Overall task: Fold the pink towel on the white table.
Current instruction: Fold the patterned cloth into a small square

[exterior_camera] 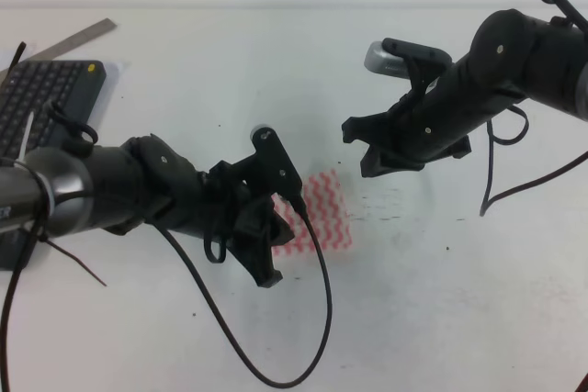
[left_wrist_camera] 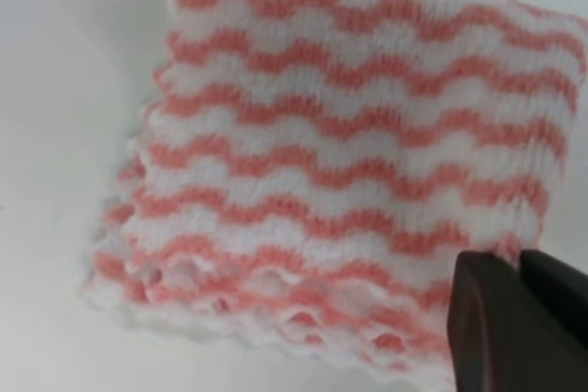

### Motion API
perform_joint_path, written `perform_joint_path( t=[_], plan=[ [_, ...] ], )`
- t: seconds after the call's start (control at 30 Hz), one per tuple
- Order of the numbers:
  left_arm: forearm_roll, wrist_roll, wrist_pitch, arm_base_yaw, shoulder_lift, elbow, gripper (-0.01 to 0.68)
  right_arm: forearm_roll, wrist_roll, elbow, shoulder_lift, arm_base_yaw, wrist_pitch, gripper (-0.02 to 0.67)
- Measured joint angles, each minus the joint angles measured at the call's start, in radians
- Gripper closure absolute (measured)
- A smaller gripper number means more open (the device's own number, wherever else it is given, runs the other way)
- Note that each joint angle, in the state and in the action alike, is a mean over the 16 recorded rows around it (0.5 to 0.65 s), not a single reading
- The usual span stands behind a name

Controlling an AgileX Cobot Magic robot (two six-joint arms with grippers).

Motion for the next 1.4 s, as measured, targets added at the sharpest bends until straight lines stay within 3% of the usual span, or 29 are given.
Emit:
perform_joint_path(
  t=[0.4, 0.6, 0.73, 0.93, 1.2, 1.4],
  plan=[
    [0.004, -0.049, -0.014, 0.000, -0.011, 0.000, 0.332, 0.002, -0.005, 0.000, 0.000, 0.000, 0.010, 0.667],
    [-0.005, -0.086, -0.033, 0.000, -0.048, -0.001, 0.274, 0.003, -0.006, 0.000, 0.000, 0.000, 0.014, 0.667],
    [-0.063, -0.106, -0.050, 0.000, -0.080, -0.001, 0.272, 0.004, -0.005, 0.000, 0.000, -0.002, 0.012, 0.667],
    [-0.293, -0.044, -0.059, 0.000, -0.096, -0.001, 0.303, 0.007, 0.003, 0.000, 0.000, -0.019, 0.003, 0.667],
    [-0.670, 0.125, 0.015, 0.000, -0.043, -0.003, 0.425, 0.009, 0.017, 0.000, -0.001, -0.057, -0.002, 0.667],
    [-0.796, 0.209, 0.087, 0.000, 0.024, -0.013, 0.509, 0.009, 0.022, 0.000, -0.003, -0.074, -0.004, 0.667]
  ],
)
